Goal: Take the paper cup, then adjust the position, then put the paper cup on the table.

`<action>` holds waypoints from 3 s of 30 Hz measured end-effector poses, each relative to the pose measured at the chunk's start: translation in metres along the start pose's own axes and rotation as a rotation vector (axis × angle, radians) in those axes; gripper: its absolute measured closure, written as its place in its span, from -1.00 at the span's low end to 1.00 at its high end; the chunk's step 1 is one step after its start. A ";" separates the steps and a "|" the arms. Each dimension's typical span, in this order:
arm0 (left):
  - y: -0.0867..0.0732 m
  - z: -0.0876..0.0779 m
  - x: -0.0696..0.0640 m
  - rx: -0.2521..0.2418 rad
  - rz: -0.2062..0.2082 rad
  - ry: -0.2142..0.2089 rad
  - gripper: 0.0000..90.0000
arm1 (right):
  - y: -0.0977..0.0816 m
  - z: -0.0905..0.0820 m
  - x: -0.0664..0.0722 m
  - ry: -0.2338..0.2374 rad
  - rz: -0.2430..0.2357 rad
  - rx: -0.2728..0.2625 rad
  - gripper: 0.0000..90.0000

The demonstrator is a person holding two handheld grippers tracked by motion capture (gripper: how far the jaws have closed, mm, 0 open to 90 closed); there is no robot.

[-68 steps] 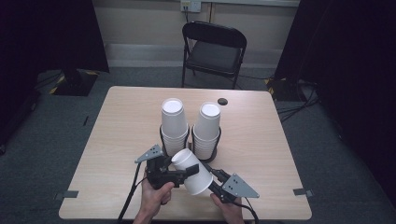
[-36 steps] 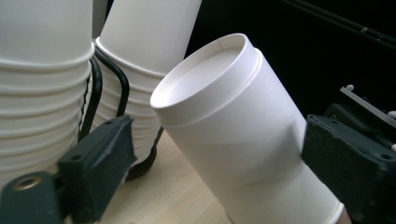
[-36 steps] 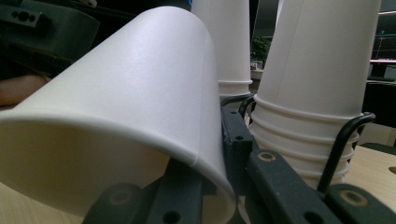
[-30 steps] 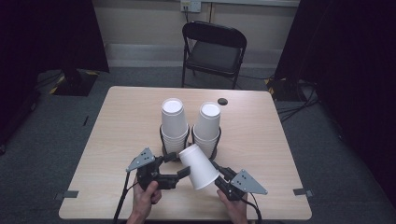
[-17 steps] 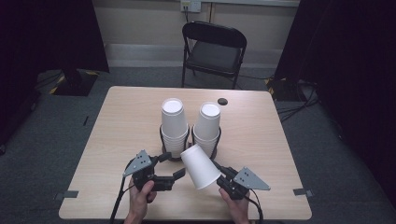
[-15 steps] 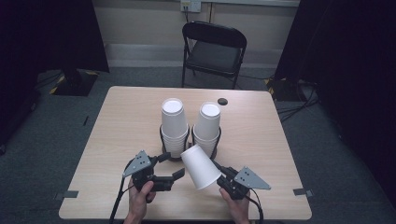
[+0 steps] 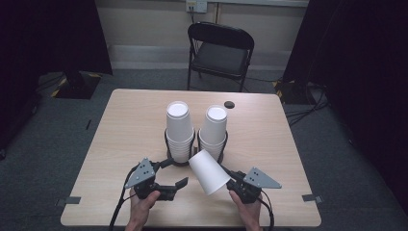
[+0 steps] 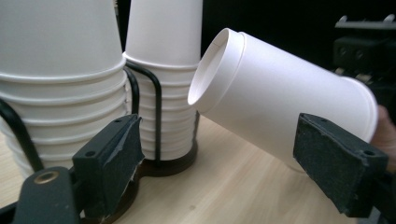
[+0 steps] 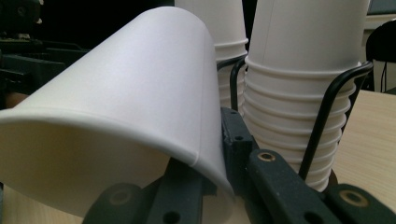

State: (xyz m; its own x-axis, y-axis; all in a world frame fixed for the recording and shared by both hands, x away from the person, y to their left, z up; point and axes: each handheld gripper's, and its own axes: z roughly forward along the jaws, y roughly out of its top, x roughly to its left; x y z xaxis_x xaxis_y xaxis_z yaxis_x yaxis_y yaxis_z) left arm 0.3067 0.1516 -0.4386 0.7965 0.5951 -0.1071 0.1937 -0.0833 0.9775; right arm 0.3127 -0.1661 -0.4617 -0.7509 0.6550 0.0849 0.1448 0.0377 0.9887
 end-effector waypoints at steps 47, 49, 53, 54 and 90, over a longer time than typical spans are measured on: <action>-0.007 0.010 -0.028 0.260 0.441 -0.004 -0.66 | 0.037 0.047 -0.006 0.225 -0.006 0.643 0.93; -0.007 0.011 -0.029 0.278 0.463 -0.012 -0.66 | 0.039 0.049 -0.006 0.236 -0.010 0.650 0.92; -0.008 0.013 -0.030 0.291 0.484 -0.025 -0.66 | 0.040 0.053 -0.006 0.252 -0.016 0.674 0.93; -0.008 0.014 -0.030 0.293 0.491 -0.030 -0.67 | 0.041 0.054 -0.006 0.252 -0.016 0.678 0.92; -0.003 0.047 -0.057 0.347 0.619 -0.114 -0.89 | 0.041 0.081 0.008 0.323 -0.001 0.745 0.95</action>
State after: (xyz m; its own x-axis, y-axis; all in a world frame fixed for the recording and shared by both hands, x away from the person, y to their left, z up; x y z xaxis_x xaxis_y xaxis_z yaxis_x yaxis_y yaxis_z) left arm 0.2881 0.0807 -0.4436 0.8705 0.2702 0.4114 -0.1572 -0.6394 0.7527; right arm 0.3651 -0.0978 -0.4301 -0.8837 0.4089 0.2280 0.4495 0.6052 0.6570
